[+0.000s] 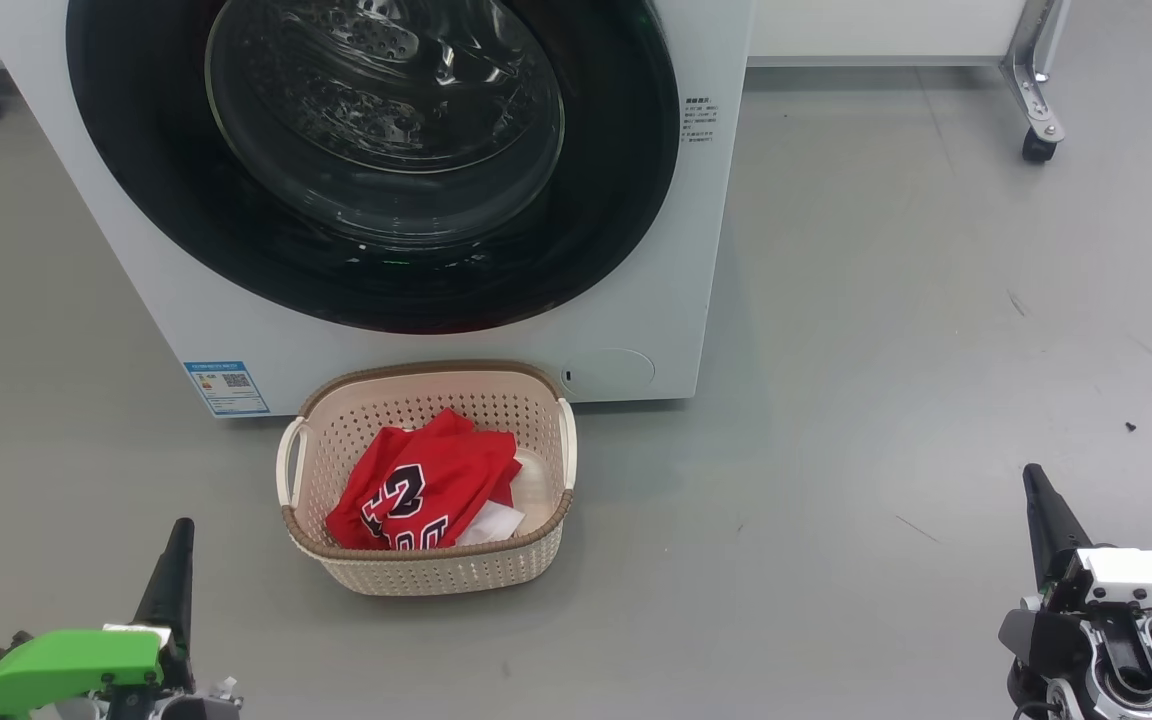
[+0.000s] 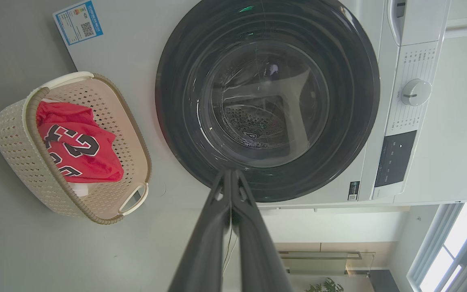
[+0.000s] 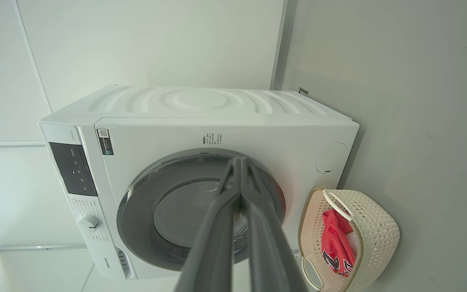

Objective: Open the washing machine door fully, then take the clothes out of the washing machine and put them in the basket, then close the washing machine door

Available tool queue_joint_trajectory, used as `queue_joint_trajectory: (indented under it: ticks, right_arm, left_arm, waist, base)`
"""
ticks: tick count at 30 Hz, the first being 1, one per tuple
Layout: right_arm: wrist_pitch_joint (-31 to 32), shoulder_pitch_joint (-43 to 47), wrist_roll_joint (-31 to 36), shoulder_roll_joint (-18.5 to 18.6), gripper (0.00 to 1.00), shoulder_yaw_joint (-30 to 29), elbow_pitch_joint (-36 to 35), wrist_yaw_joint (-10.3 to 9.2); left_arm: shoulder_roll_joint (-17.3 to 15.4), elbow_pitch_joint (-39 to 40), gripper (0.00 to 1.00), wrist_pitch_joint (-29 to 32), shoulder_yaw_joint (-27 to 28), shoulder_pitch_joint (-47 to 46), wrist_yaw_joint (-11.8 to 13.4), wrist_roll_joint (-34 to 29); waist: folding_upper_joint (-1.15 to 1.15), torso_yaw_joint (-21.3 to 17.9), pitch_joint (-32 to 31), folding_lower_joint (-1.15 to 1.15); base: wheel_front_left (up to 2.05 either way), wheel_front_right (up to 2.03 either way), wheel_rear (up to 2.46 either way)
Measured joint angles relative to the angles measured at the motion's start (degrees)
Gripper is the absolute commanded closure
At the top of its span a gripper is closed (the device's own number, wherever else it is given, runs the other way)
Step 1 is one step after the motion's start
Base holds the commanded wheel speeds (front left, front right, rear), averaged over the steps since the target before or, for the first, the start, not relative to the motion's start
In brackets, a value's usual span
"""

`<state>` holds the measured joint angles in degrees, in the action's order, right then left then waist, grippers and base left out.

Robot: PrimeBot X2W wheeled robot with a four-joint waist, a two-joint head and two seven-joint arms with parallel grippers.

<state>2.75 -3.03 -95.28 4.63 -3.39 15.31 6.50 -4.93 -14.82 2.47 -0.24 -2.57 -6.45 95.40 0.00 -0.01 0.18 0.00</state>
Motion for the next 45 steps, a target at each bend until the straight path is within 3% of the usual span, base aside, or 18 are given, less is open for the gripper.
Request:
queue_joint_trajectory:
  ticks: [45]
  right_arm:
    - [0.3,-0.1,0.0,0.0,1.00,-0.2,0.6,0.16]
  left_arm:
    - [0.0,-0.9,1.00,0.3,0.2,-0.4,-0.4,0.0]
  waist:
    - [0.00,0.0,0.0,0.00]
  base:
    - [0.00,0.00,0.00]
